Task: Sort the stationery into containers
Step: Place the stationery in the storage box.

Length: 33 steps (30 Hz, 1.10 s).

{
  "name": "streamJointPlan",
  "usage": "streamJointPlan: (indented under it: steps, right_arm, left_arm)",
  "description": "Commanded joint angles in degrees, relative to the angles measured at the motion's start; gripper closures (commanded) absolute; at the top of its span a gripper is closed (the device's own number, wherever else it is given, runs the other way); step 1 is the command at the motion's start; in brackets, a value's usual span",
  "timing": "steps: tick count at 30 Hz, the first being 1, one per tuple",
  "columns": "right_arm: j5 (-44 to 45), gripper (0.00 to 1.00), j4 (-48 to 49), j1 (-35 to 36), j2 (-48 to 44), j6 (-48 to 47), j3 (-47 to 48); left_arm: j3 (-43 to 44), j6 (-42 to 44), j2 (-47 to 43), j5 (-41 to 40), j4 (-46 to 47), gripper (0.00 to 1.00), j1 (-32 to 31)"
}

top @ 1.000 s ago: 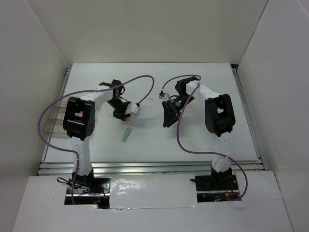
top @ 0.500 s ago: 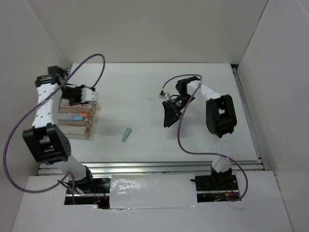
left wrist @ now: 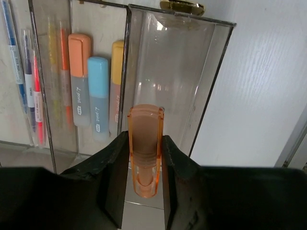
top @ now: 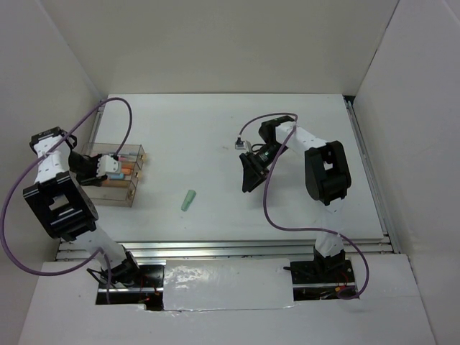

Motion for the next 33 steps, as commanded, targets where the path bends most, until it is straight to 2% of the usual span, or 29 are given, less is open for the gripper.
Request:
streamJointPlan:
  steps: [1,5,6,10,14,17,18,20,21,22,23,24,25,27,28,31,32,33]
  right_arm:
    - [-0.3,0.37,1.4,0.4,-1.7,0.1,-0.3]
    - [-0.2,0.37,0.9,0.4,-0.8,0.0,0.3]
    - [0.1,0.37,0.8,0.5,-0.8,0.0,0.6]
    - [0.3,0.36,0.5,0.4,-0.5,-0.1,1.1]
    - [0.2,0.36,0.6,0.2,-1.0,0.2,1.0]
    - [0.4,0.36,1.6,0.0,-2.3,0.8,0.3]
    - [0.5,0.36,2.2,-0.4,-2.9,1.3,-0.2]
    - [1.1,0.36,5.1,-1.4,-5.2,3.9,-1.2]
    - [1.3,0.36,6.3,-2.8,-6.1,4.9,-2.2]
    - [1.6,0.36,7.4,-3.7,-8.1,7.3,-2.9]
    - [2.1,0.35,10.0,-4.4,-9.1,8.5,-4.5]
    - [2.5,0.34,11.3,-6.4,-10.0,9.7,-5.3]
    - [3.1,0.34,12.4,-7.4,-12.1,11.8,-6.2]
    - [5.9,0.32,16.2,-10.5,-16.2,15.1,-10.0]
    - [6.8,0.31,17.5,-11.5,-17.5,15.9,-11.3]
    - [11.2,0.23,22.3,-15.5,-23.1,18.7,-17.0]
    - [13.2,0.13,23.1,-16.4,-24.0,19.1,-18.5]
    - [14.1,0.11,23.8,-18.2,-25.7,19.8,-19.7]
  left_arm:
    - [0.0,12.7,0.5,-1.8,-0.6,0.8,-0.7]
    - [-1.5,12.2,1.3,-4.1,0.2,0.67,-1.4]
    - [-1.7,12.1,1.5,-4.6,0.4,0.58,-1.5]
    - [-0.9,11.7,1.8,-4.5,-0.2,0.4,-1.5]
    - [2.7,7.9,0.0,0.9,-2.1,0.38,-2.9]
    - [7.0,-2.7,-2.5,9.0,-1.8,0.39,-6.6]
    - [10.0,-10.9,-3.1,11.2,-1.7,0.39,-8.1]
    - [12.7,-20.1,-5.1,16.9,-1.4,0.4,-13.6]
    - [13.6,-31.2,-6.2,18.5,1.0,0.4,-15.9]
    - [13.0,-37.7,-7.2,19.5,3.1,0.4,-18.1]
    - [11.8,-43.7,-9.5,19.1,5.7,0.4,-22.8]
    - [7.6,-55.3,-10.9,17.0,12.1,0.39,-25.9]
    - [5.0,-61.1,-11.8,13.8,15.6,0.38,-31.2]
    - [-2.9,-69.8,-14.1,5.5,20.7,0.37,-38.2]
    - [-5.0,-71.8,-14.4,4.1,21.8,0.36,-41.7]
    - [-11.3,-78.5,-14.2,4.0,24.3,0.27,-44.9]
    - [-12.9,-81.4,-13.5,5.0,24.4,0.01,-45.4]
    - [-13.9,-88.2,-12.8,5.0,27.0,0.01,-46.3]
